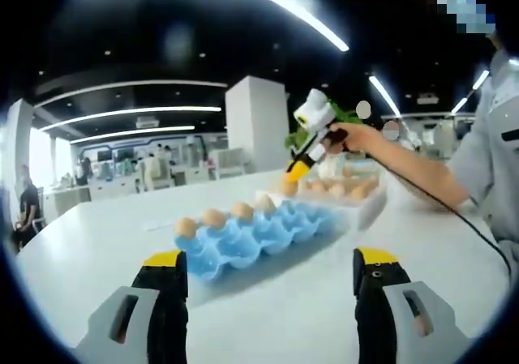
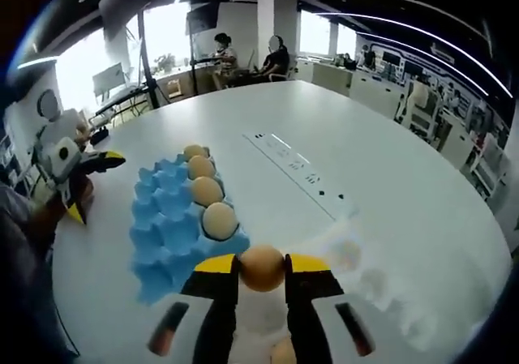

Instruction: Pick up the eggs on the table and place them into the egg tray on the table

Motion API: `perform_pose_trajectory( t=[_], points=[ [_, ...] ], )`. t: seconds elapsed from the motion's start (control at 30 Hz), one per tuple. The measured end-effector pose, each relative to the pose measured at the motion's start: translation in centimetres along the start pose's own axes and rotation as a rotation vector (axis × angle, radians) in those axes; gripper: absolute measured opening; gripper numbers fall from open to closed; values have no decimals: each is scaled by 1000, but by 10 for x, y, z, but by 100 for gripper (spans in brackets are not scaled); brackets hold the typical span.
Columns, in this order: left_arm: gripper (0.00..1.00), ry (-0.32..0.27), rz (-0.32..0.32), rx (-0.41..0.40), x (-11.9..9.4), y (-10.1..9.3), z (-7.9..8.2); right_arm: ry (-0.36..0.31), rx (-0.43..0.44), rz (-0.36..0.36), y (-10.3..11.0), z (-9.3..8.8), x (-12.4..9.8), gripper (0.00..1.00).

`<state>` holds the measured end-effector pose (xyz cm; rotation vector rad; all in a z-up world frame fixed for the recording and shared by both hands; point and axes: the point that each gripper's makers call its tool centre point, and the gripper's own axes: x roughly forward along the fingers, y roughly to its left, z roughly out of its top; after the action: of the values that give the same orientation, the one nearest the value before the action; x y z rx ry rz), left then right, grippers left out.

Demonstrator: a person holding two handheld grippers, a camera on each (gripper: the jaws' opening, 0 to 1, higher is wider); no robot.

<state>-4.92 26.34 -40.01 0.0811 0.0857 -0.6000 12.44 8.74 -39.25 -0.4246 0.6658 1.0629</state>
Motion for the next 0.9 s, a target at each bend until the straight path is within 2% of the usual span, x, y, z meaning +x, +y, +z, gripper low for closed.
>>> perform_pose_trajectory(
  t=[0.43, 0.9],
  points=[
    [85, 0, 2, 3, -1, -1, 1, -17, -11, 11, 5, 3, 5, 23],
    [85, 4, 5, 6, -1, 0, 0, -7, -24, 63, 18, 3, 17, 23]
  ],
)
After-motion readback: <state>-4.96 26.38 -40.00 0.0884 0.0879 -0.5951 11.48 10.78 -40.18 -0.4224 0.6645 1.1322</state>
